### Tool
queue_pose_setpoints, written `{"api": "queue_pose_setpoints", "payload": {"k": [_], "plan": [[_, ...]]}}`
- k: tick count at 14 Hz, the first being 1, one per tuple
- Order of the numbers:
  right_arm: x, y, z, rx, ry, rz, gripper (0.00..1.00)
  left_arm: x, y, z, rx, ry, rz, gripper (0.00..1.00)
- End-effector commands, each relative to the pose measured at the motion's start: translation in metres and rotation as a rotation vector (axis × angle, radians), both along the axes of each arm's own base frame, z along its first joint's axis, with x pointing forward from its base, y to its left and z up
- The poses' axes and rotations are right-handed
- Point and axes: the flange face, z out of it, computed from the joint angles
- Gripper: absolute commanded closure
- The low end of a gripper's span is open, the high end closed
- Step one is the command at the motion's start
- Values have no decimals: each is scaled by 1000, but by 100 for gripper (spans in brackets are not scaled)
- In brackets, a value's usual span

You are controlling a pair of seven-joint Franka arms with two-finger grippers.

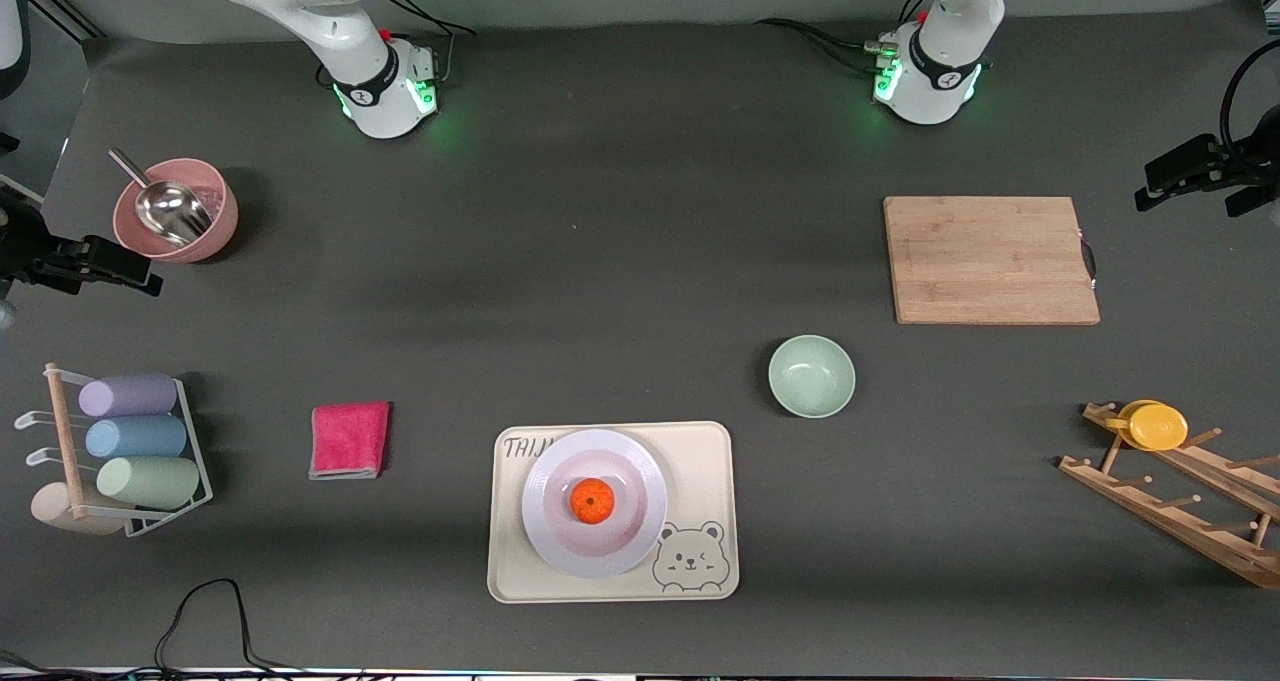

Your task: Place orange and plate with both arms

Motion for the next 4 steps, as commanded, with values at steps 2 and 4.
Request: {"api": "queue_pose_setpoints", "payload": {"k": [2,4], "plan": [[-3,-1,3,-25,8,9,0,-1,1,6,-2,-20,-11,0],[-3,-1,3,-25,8,9,0,-2,-3,12,9,-40,-17,0]]}}
